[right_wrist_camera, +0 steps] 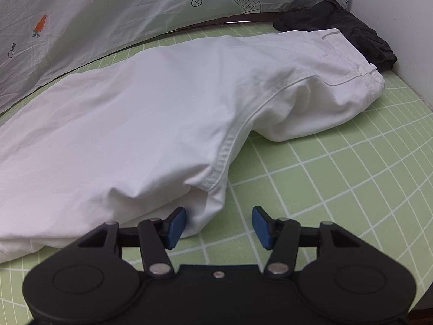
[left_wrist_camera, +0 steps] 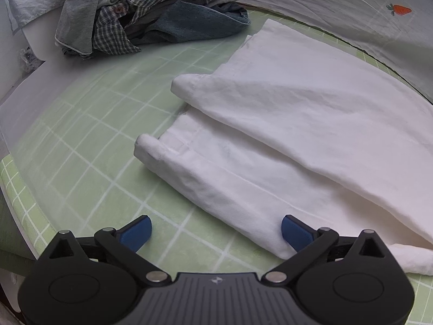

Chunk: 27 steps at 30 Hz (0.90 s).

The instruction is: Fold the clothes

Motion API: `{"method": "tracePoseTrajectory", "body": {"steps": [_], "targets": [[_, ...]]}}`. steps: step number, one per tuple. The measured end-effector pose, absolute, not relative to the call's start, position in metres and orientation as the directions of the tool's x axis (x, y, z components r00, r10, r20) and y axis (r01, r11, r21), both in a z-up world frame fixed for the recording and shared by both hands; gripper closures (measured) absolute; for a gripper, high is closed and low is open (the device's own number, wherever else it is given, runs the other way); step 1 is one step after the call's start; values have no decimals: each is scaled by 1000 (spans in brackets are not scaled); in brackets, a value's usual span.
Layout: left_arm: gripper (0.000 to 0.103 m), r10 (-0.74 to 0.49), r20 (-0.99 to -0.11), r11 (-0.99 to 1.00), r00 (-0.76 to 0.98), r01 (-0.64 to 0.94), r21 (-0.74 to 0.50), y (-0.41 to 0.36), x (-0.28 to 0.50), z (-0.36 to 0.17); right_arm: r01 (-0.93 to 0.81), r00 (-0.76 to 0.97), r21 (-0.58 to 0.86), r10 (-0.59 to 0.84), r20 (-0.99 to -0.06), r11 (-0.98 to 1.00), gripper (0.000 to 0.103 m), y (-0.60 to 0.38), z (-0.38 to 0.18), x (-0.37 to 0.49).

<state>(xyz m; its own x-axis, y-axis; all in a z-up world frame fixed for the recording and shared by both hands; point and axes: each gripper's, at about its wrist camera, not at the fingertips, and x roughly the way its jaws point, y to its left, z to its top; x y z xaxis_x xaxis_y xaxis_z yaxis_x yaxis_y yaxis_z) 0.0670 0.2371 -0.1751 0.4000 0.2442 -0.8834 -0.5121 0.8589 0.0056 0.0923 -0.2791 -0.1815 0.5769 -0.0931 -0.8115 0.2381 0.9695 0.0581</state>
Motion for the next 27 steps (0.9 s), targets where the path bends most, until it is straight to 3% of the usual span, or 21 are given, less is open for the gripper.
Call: {"method": "tracePoseTrajectory", "body": {"steps": [1, 2, 3, 5, 10, 17, 19, 21, 23, 25, 27], "targets": [[0, 245, -884, 858, 399, -514, 5, 237, 67, -175, 225, 587, 64, -82, -806, 972, 53, -277, -182, 93], [0, 245, -884, 858, 399, -514, 6, 237, 67, -175, 212, 596, 74, -69, -800, 975, 60, -276, -181, 94], [0, 245, -884, 857, 398, -515, 5, 238, 66, -175, 199, 604, 88, -52, -795, 976, 77, -275, -181, 94], [0, 245, -884, 857, 399, -516, 5, 239, 65, -175, 201, 614, 113, -35, -789, 973, 101, -277, -178, 94], [0, 262, -884, 835, 387, -551, 6, 248, 56, -176, 229, 685, 69, -110, -721, 971, 102, -283, -140, 72], [1, 304, -887, 769, 349, -639, 12, 268, 39, -174, 259, 592, 25, -139, -794, 966, 101, -291, -167, 77], [1, 314, -881, 748, 353, -664, 0, 274, 35, -169, 243, 579, -30, -170, -797, 970, 100, -282, -166, 80], [1, 320, -874, 733, 365, -680, -15, 279, 33, -164, 234, 568, -85, -207, -797, 969, 73, -276, -164, 83], [2, 332, -864, 722, 379, -691, -26, 284, 33, -158, 229, 568, -124, -236, -788, 966, 57, -271, -162, 84], [2, 339, -848, 722, 408, -691, -44, 287, 35, -149, 224, 570, -153, -257, -781, 962, 50, -264, -159, 84], [2, 344, -831, 721, 438, -689, -65, 289, 38, -140, 229, 578, -157, -264, -772, 961, 36, -260, -153, 83]]}}
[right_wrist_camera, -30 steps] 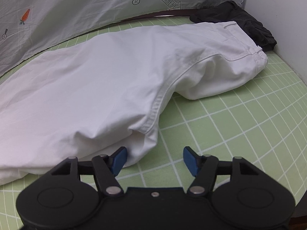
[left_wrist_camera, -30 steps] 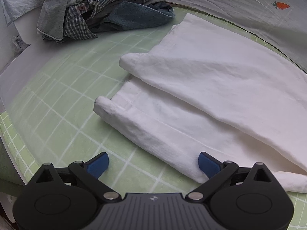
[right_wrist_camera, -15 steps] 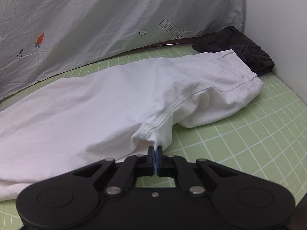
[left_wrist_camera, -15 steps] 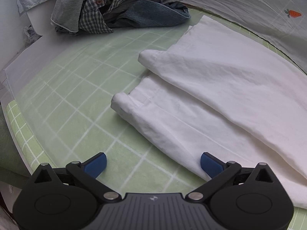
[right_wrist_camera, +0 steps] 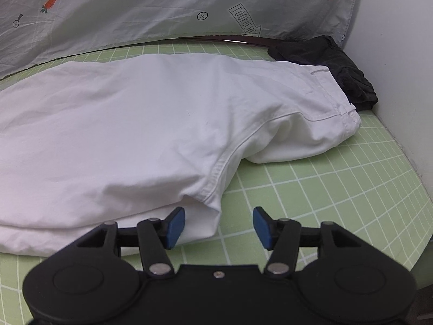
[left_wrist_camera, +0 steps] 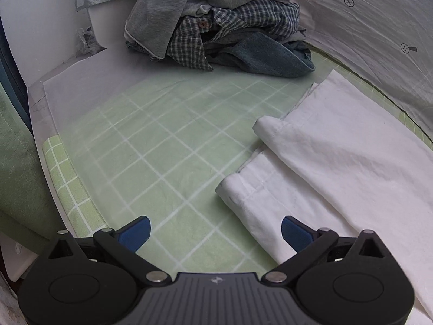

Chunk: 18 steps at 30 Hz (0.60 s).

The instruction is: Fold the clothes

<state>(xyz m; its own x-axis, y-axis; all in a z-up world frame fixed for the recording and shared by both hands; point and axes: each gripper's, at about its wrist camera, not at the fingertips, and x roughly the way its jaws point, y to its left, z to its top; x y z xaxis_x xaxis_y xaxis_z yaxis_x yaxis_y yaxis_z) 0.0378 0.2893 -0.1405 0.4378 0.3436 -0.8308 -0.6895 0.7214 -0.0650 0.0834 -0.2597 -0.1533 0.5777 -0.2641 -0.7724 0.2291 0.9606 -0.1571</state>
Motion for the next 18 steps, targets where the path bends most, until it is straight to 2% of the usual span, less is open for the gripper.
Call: {"method": "tracePoseTrajectory", "body": {"steps": [3, 5, 7, 9, 10, 11, 15, 18], "targets": [[9, 329, -815, 719, 478, -686, -112, 295, 43, -131, 264, 615, -100, -247, -748, 959, 33, -256, -138, 80], [20, 310, -809, 725, 498, -675, -138, 297, 48, -128, 267, 643, -52, -218, -735, 962, 34, -253, -130, 78], [29, 286, -807, 735, 518, -658, -162, 298, 54, -127, 255, 660, 4, -171, -732, 967, 44, -248, -126, 80], [38, 253, -807, 747, 534, -638, -188, 299, 60, -129, 252, 650, 65, -119, -750, 966, 68, -245, -130, 83], [44, 237, -808, 748, 539, -632, -202, 301, 64, -131, 264, 639, 106, -91, -764, 959, 70, -244, -135, 85], [48, 221, -809, 750, 545, -625, -216, 302, 67, -132, 284, 627, 152, -64, -776, 947, 70, -245, -140, 86], [46, 183, -792, 736, 583, -615, -283, 314, 78, -137, 375, 611, 298, 8, -792, 878, 69, -251, -157, 89], [46, 178, -789, 719, 588, -625, -304, 326, 91, -141, 454, 624, 366, 3, -781, 812, 58, -261, -163, 91]]}}
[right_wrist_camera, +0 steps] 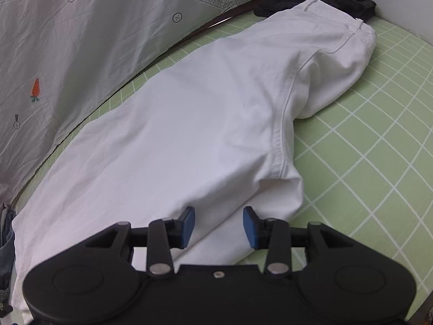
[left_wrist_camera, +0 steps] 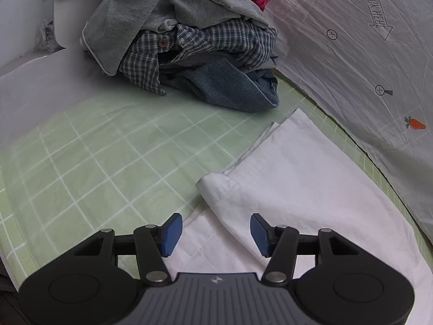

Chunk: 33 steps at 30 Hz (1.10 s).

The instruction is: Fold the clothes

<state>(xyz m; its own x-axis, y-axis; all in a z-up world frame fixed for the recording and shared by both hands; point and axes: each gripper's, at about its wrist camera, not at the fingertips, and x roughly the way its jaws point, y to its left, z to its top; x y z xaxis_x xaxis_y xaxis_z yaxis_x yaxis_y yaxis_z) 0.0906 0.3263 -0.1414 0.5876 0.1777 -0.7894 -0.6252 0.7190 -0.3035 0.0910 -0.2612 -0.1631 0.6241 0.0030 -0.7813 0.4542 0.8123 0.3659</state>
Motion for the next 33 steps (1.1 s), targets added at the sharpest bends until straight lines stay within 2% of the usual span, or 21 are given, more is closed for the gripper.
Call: {"method": "tracePoseTrajectory", "body": {"steps": [2, 3, 4, 6, 9, 11, 12, 13, 14, 15, 16, 18, 19, 21, 26, 29, 33], "targets": [[42, 173, -796, 708, 581, -635, -309, 334, 100, -146, 507, 637, 416, -3, -771, 755, 54, -270, -167, 92], [40, 172, -798, 704, 577, -639, -310, 337, 104, -148, 525, 645, 438, -6, -764, 730, 45, -272, -169, 93], [37, 171, -801, 700, 573, -643, -311, 339, 108, -151, 538, 653, 457, -8, -757, 709, 40, -274, -171, 93], [37, 163, -807, 694, 568, -647, -316, 345, 116, -156, 546, 669, 486, -6, -743, 682, 23, -275, -174, 95], [37, 140, -810, 710, 569, -628, -319, 350, 127, -159, 552, 670, 481, -19, -742, 682, 14, -269, -174, 102], [39, 128, -810, 728, 572, -608, -315, 351, 133, -160, 554, 669, 468, -33, -743, 689, 14, -264, -175, 105], [39, 129, -810, 739, 572, -600, -306, 350, 135, -159, 554, 668, 463, -39, -743, 692, 18, -262, -175, 107], [47, 134, -810, 751, 571, -592, -293, 349, 136, -158, 554, 669, 459, -44, -742, 694, 23, -261, -175, 107], [57, 136, -808, 761, 573, -583, -286, 349, 137, -157, 557, 668, 453, -51, -743, 696, 38, -260, -175, 106], [63, 136, -806, 769, 576, -574, -280, 348, 138, -156, 564, 663, 443, -62, -746, 697, 57, -259, -175, 106], [73, 134, -803, 777, 580, -565, -278, 347, 138, -155, 571, 658, 433, -72, -750, 698, 65, -258, -174, 105], [80, 137, -794, 790, 592, -549, -272, 344, 138, -152, 574, 664, 444, -73, -744, 688, 82, -260, -174, 103], [100, 140, -786, 799, 602, -538, -270, 343, 137, -150, 570, 674, 462, -66, -736, 679, 84, -262, -175, 102], [100, 165, -776, 801, 609, -542, -255, 342, 134, -145, 551, 692, 487, -44, -721, 678, 89, -268, -173, 99], [100, 143, -725, 775, 674, -532, -341, 350, 115, -124, 517, 732, 514, -42, -680, 684, 98, -280, -160, 96], [100, 139, -712, 789, 688, -512, -341, 343, 107, -117, 503, 751, 543, -28, -660, 672, 98, -291, -154, 94], [100, 156, -698, 781, 699, -520, -346, 333, 91, -108, 478, 746, 509, -25, -666, 716, 99, -293, -149, 93]]}}
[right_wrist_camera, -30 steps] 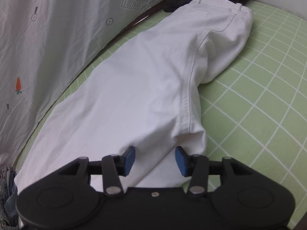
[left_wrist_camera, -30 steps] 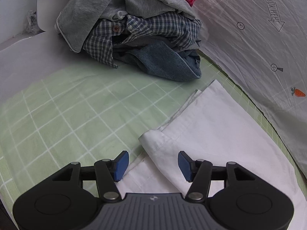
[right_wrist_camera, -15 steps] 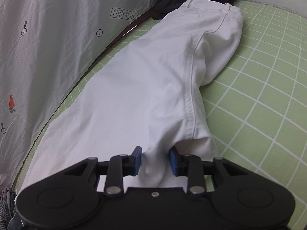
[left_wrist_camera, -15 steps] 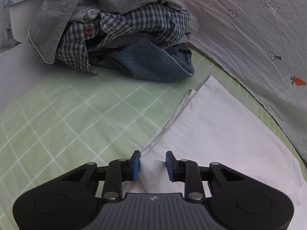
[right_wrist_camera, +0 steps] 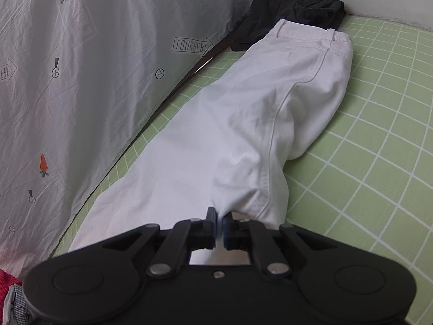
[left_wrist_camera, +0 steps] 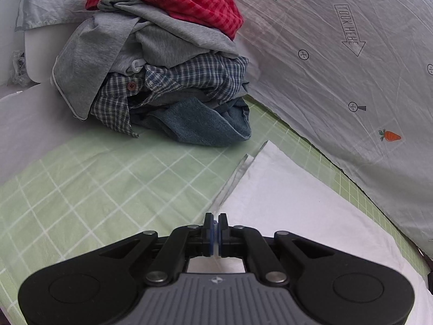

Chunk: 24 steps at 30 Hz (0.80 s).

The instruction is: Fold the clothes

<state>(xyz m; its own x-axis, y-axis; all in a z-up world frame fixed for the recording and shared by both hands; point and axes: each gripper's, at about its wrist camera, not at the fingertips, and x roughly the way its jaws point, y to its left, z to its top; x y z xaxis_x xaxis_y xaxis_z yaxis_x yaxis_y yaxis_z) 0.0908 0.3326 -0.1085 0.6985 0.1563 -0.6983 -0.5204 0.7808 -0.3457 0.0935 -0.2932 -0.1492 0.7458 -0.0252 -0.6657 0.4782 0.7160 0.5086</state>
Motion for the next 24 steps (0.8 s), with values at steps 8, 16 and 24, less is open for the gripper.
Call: {"method": "tracePoseTrajectory", "body": {"steps": [8, 16, 24], "targets": [[100, 207, -682, 770, 701, -547, -329, 319, 58, -83, 464, 765, 526, -22, -644, 713, 99, -314, -135, 84], [98, 214, -799, 747, 562, -621, -236, 318, 46, -131, 495, 673, 421, -29, -739, 760, 98, -310, -155, 83], [69, 227, -818, 724, 528, -653, -220, 330, 59, -135, 470, 611, 291, -69, -788, 833, 68, -294, -149, 95]]}}
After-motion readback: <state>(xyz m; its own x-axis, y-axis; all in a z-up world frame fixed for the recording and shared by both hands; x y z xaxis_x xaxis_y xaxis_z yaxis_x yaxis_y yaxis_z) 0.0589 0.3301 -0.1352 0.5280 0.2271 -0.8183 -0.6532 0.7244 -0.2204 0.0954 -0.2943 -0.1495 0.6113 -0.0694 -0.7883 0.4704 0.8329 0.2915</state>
